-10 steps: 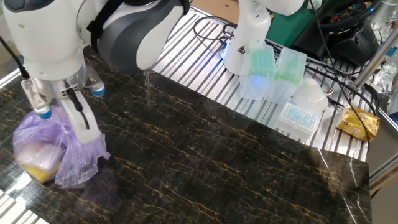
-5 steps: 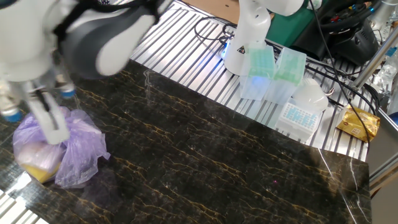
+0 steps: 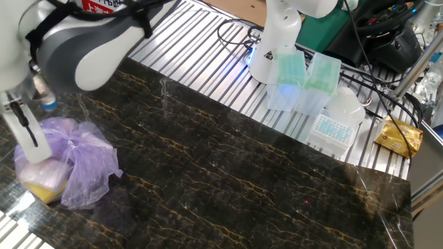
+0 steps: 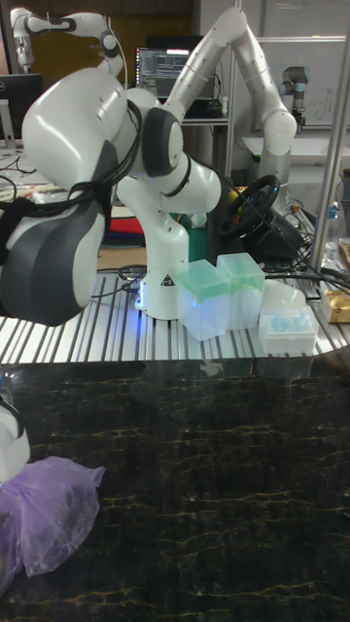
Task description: Pick up a bag of things
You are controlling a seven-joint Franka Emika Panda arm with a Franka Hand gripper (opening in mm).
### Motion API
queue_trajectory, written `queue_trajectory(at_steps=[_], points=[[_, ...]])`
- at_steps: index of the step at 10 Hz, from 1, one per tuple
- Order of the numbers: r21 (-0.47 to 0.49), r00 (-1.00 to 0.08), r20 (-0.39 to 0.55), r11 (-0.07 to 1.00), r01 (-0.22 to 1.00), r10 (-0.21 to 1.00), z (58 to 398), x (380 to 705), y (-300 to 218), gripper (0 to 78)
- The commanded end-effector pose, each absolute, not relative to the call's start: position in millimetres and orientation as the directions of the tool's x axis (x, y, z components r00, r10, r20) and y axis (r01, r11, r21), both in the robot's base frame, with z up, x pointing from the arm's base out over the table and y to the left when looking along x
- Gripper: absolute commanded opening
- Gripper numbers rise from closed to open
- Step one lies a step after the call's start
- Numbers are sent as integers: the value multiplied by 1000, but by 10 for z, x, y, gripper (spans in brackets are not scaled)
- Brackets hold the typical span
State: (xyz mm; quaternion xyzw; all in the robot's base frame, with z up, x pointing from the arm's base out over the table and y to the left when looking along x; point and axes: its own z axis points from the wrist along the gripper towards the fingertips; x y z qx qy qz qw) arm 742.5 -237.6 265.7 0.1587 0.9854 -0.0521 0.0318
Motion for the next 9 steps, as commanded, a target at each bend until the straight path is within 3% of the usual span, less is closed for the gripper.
queue_trajectory(at_steps=[1, 9], points=[[-104, -926, -89, 921, 375, 367, 2574, 7400, -2400, 0], [-107, -883, -47, 877, 469, 467, 2512, 6948, -2114, 0]])
